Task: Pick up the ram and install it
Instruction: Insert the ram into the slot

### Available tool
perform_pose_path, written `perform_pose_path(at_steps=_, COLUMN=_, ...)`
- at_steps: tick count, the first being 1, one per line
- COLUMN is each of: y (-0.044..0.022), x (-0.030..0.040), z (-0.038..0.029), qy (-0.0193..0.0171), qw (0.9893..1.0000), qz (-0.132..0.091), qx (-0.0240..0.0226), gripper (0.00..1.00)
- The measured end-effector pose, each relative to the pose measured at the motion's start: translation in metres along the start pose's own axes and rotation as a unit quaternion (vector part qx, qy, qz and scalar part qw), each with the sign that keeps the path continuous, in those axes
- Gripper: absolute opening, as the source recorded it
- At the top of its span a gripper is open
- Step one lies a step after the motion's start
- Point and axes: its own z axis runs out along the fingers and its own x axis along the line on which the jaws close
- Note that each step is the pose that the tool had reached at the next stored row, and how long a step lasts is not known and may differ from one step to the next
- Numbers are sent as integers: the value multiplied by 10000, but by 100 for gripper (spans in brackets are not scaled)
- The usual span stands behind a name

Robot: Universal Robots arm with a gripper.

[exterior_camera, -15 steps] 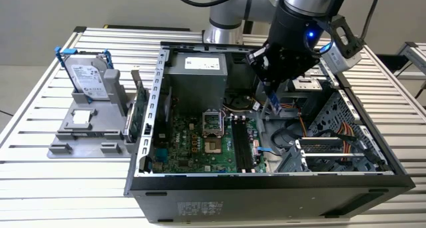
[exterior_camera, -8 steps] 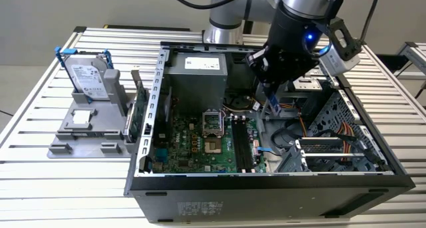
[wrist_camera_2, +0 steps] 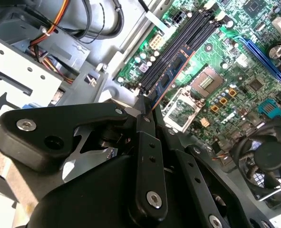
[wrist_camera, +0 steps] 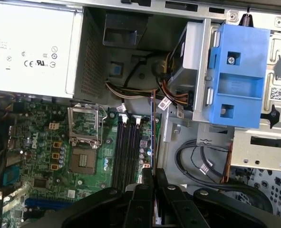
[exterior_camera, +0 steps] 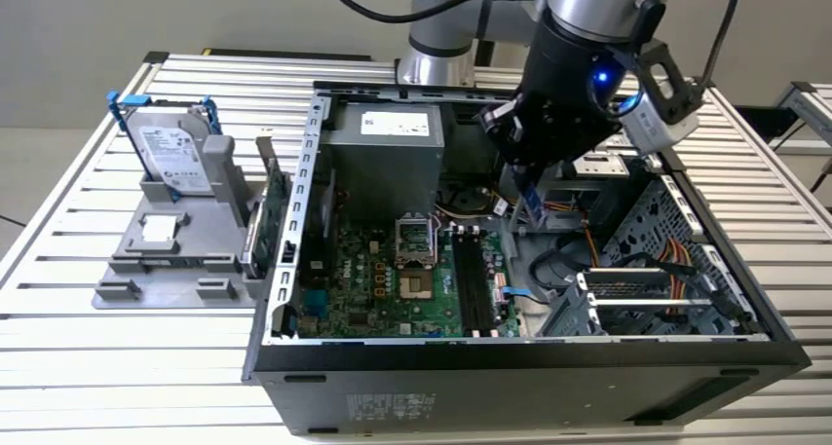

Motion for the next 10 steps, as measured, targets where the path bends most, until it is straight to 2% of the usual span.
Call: perform_pose_path(at_steps=10, y=-4, x=-1, z=80, qy=0, qw=10000, qz=7, qx=0, gripper=0)
